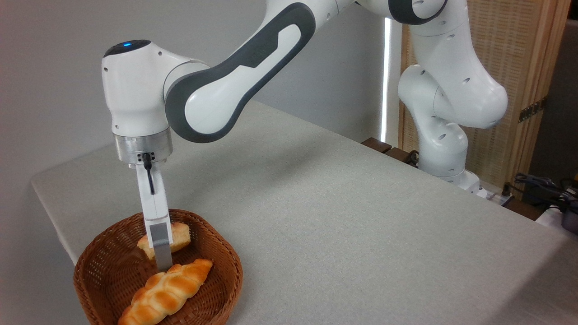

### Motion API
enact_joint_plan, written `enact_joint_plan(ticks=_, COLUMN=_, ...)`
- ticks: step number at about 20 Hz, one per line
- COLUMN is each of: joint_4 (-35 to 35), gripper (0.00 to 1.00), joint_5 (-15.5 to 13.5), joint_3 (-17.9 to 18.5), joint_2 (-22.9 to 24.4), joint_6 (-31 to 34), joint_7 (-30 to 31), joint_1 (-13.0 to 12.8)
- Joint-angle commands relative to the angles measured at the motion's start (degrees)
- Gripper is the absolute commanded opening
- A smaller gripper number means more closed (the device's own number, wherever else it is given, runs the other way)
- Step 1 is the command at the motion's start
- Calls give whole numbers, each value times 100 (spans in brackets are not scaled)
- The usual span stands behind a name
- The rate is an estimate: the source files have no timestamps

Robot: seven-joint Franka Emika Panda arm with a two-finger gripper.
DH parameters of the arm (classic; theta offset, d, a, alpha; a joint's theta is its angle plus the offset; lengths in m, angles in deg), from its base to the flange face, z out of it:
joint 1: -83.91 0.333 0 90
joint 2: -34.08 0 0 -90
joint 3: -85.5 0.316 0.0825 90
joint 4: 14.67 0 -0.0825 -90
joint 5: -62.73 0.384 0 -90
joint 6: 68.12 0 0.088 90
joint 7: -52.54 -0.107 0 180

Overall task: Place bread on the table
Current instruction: 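Lower the gripper into the basket and close it on the round bun, then lift the round bun out of the basket and carry it over the table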

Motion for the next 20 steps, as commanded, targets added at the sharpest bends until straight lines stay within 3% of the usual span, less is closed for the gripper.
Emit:
enact_joint_plan(ticks=1, joint_4=-58, gripper=31, joint_5=133, joint_3=-67, joint_2=-20, joint_6=-156, joint_7=3, joint_1=68)
enact_joint_plan(ticks=8, joint_4=-49, gripper=31, joint_5=142, joint_3=-67, joint_2=-11, joint_6=-156, joint_7=3, joint_1=86)
enact_joint_plan(ticks=13, joint_4=65, gripper=33, joint_5=125, joint_3=-67, joint_2=216, joint_6=-86, joint_7=38, joint_1=252)
enact_joint_plan(ticks=15, joint_4=83, gripper=34, joint_5=11, joint_3=-6, joint_2=471, joint_6=79, joint_7=38, joint_1=279)
enact_joint_plan(ticks=20, joint_4=232, gripper=34, joint_5=-490, joint_3=12, joint_2=998, joint_6=1239, joint_7=29, joint_1=542)
